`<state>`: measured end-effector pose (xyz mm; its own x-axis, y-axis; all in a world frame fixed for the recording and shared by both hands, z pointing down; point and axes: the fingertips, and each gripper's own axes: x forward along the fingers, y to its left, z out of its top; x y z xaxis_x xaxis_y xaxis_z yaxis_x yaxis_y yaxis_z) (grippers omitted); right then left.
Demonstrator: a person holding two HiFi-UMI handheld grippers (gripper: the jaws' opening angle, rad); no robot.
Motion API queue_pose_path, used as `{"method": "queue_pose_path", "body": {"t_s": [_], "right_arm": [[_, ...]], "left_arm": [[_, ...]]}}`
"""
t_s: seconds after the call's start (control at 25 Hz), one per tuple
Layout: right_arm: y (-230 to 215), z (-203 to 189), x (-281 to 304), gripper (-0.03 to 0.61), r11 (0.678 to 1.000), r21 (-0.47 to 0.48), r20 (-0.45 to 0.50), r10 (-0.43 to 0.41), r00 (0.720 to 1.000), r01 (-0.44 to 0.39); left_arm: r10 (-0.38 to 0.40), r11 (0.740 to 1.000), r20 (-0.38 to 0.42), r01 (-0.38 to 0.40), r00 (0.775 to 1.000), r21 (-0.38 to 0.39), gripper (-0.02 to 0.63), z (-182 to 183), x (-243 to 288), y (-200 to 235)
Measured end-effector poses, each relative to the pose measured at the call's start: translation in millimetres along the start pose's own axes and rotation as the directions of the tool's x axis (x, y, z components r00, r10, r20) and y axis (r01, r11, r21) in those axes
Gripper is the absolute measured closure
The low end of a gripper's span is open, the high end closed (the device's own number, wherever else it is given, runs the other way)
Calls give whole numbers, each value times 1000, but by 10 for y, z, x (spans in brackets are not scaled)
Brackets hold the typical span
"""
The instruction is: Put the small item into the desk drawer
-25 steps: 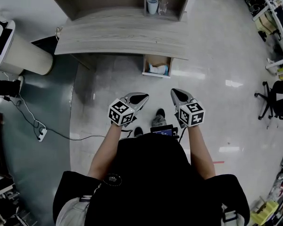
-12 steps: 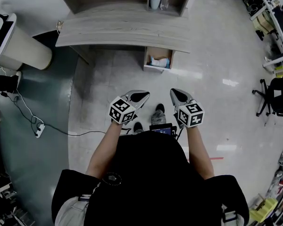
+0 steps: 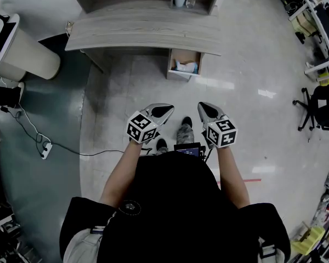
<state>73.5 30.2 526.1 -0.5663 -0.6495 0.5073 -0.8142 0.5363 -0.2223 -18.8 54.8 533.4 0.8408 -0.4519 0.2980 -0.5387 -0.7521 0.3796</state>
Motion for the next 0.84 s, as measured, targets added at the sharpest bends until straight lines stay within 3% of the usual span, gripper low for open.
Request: {"method": "queue_pose_path", "body": {"t_s": [0.84], "right_arm": [[125, -50, -102, 583, 999, -18, 1, -27, 1000, 27]], "left_arm": [[-17, 1000, 10, 17, 1000, 5, 614, -39, -81, -75]]}}
